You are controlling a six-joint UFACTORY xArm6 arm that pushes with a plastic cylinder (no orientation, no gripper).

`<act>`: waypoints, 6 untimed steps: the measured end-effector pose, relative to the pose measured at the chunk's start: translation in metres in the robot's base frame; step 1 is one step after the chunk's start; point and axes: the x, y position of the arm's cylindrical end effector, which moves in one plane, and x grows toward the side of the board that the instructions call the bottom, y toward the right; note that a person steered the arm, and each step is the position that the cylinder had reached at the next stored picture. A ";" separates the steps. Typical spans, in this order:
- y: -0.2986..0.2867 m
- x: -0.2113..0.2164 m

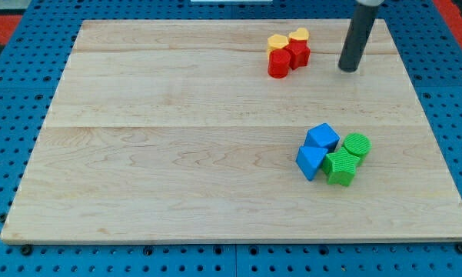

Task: Separate the yellow hexagon from group of blocks

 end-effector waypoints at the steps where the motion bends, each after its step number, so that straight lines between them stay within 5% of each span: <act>1: 0.001 -0.056; 3: -0.125 -0.020; 6: -0.178 -0.021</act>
